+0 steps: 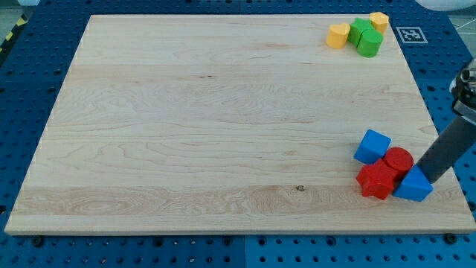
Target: Slide the red circle along with the blue cube a bit up
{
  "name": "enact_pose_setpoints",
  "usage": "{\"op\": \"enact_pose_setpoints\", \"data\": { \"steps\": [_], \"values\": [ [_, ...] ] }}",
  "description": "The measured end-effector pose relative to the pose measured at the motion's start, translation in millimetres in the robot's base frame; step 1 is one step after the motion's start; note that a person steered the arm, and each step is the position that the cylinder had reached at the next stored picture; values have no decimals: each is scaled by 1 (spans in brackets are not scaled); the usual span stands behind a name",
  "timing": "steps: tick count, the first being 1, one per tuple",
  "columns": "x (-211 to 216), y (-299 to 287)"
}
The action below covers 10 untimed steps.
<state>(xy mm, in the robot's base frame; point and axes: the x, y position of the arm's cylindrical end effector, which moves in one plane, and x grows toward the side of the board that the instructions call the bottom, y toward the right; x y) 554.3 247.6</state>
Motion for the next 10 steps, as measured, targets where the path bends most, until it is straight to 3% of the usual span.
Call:
{"op": "enact_pose_setpoints", "data": {
  "steps": [3,5,6,8,10],
  "values": [
    [17,38],
    [24,-20],
    [24,-30],
    [-18,-50],
    [-10,-52]
  ]
}}
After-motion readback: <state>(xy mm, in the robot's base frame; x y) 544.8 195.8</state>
